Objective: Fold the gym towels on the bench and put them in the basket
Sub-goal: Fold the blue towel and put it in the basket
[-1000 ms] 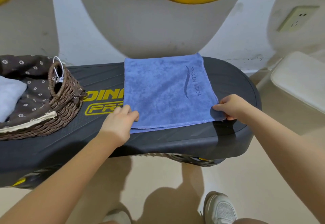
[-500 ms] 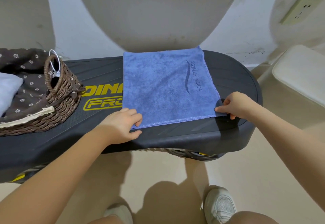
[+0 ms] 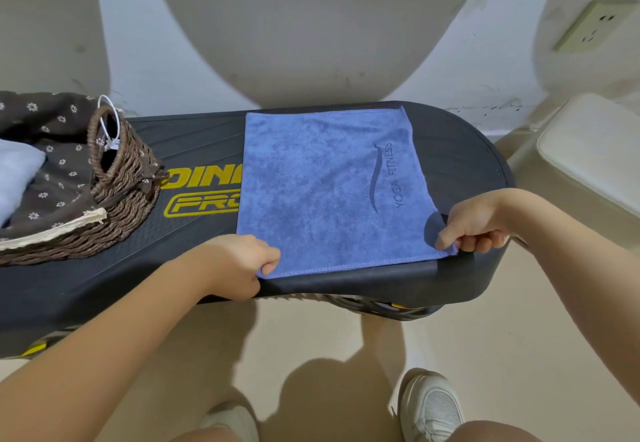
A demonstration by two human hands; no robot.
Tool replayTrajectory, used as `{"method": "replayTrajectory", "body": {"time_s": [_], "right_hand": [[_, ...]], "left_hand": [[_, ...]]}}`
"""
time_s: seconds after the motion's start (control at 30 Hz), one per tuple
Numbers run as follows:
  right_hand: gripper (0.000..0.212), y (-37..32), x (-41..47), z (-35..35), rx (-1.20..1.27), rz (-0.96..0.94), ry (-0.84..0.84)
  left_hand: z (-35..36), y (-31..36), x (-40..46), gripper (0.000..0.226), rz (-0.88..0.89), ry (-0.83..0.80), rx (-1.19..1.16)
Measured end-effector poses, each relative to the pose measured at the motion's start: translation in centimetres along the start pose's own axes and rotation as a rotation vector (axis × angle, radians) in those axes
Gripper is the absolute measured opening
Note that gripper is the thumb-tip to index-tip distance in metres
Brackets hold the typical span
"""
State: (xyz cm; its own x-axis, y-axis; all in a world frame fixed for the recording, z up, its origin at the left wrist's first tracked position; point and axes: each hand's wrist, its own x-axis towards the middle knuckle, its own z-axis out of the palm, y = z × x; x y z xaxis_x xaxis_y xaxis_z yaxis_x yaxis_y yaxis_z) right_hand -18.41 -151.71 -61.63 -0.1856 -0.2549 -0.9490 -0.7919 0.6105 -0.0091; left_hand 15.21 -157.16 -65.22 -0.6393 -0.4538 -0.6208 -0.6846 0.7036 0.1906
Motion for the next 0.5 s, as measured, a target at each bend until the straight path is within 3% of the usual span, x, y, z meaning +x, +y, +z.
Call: {"method": "replayTrajectory", "body": {"time_s": [0.07, 0.13, 0.2, 0.27, 0.37, 0.5], "right_hand": [[0.043, 0.0, 0.0, -0.6, -0.06, 0.038, 0.135], [0.047, -0.3, 0.8, -1.4, -0.074, -0.009, 0.43], [0.045, -0.9, 2.2, -2.2, 0.016, -0.099, 0.762], [0.038, -2.1, 3.8, -2.8, 0.111, -0.196, 0.966], [0.035, -4.2, 5.0, -4.1, 0.073, -0.281, 1.061], [0.041, -5.8, 5.9, -6.5, 0.189, -0.318, 1.103]], "left_hand": [[-0.6, 0.2, -0.4, 0.015, -0.012, 0.004, -0.115], [-1.4, 0.2, -0.2, 0.015, 0.0, 0.093, -0.175], [-2.0, -0.1, 1.2, 0.018, 0.015, 0.302, -0.139], [-2.5, -0.7, 3.2, 0.024, -0.009, 0.535, -0.233], [-3.6, -1.9, 6.4, 0.027, -0.102, 0.753, -0.461], [-5.9, -3.8, 9.7, 0.03, -0.277, 0.861, -0.533]]}}
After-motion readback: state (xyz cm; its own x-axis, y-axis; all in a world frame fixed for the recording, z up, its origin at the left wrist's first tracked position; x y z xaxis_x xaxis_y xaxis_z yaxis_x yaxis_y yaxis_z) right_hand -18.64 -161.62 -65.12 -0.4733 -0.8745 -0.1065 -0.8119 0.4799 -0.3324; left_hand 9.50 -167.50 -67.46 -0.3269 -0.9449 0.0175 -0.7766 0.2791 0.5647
